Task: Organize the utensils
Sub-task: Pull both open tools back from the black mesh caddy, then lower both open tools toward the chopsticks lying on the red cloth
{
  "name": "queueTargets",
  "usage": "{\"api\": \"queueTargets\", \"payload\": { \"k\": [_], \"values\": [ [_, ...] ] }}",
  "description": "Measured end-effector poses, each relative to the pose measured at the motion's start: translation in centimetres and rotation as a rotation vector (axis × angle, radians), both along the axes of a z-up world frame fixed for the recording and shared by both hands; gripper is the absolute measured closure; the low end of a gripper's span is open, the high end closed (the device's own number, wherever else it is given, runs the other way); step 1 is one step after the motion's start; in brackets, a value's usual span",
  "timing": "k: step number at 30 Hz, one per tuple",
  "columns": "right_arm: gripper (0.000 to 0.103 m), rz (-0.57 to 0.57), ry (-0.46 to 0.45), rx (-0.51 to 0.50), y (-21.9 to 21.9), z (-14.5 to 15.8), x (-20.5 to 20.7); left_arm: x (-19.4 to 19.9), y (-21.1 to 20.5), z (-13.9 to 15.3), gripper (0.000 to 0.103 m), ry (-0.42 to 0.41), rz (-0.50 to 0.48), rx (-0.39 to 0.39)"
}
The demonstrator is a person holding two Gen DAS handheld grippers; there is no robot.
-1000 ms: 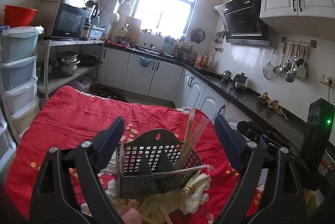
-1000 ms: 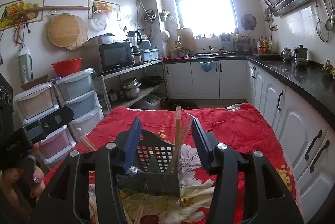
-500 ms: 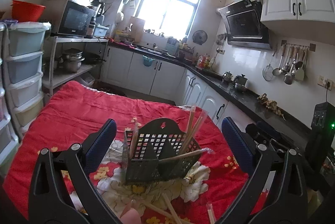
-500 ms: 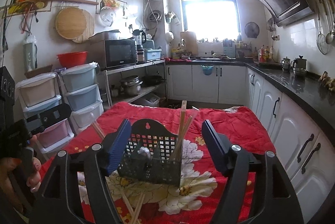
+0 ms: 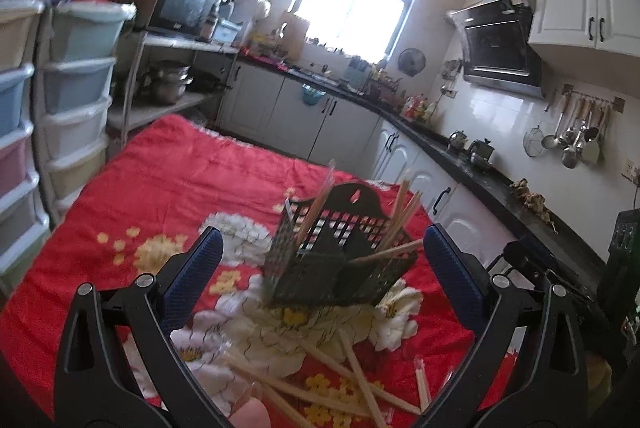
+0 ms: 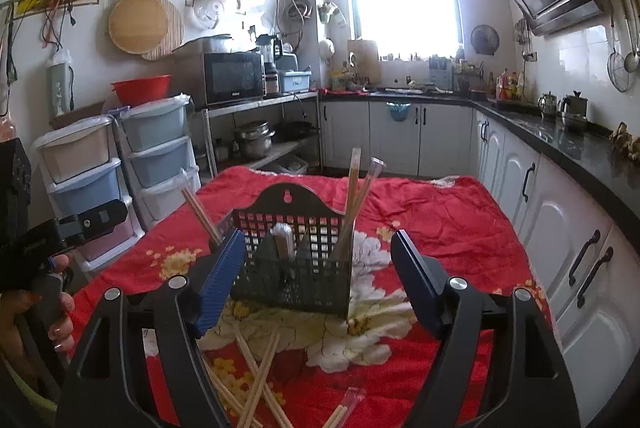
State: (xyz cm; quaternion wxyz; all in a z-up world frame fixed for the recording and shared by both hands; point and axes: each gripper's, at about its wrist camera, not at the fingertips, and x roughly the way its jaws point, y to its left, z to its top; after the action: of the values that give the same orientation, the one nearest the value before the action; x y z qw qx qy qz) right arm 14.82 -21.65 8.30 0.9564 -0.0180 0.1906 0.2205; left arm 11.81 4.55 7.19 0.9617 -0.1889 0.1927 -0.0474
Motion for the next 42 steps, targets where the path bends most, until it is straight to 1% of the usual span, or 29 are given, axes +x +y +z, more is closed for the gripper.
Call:
{"api": "queueTargets", "payload": {
  "k": [4, 7, 11, 16, 20, 39, 42],
  "values": [
    [0.028, -0.010, 0.014, -0.013, -0.1, -0.8, -0.3, -0.2, 0.3, -0.9, 0.011, 0.033, 0.012, 0.002],
    [0.028, -0.007, 0.036, -0.022, -0.2, -1.4, -0.3, 0.0, 0.5, -1.6, 0.011, 0.060, 0.011, -0.012],
    [0.028, -0.002, 0.060, -0.043, -0.2, -2.3, -0.5, 0.2, 0.2, -2.4, 0.011, 0.092, 0.008, 0.007],
    [0.028, 0.006, 0.091, -0.063, -0.3, -3.3, -0.5, 0.2, 0.4, -3.9, 0.011, 0.142, 0.005, 0.002],
    [0.028, 0.005, 0.120, -0.068, -0.3, -4.1, -0.4, 0.2, 0.2, -4.8, 0.011, 0.174, 0.001, 0.013],
    [0.027, 0.019, 0.248, -0.117, -0.6, -8.0, -0.7, -0.3, -0.6, -7.9, 0.011, 0.266, -0.034, 0.022],
    [0.027, 0.021, 0.267, -0.126, -0.8, -8.5, -0.8, -0.6, -0.7, -8.1, 0.011, 0.276, -0.039, 0.033]
  ]
}}
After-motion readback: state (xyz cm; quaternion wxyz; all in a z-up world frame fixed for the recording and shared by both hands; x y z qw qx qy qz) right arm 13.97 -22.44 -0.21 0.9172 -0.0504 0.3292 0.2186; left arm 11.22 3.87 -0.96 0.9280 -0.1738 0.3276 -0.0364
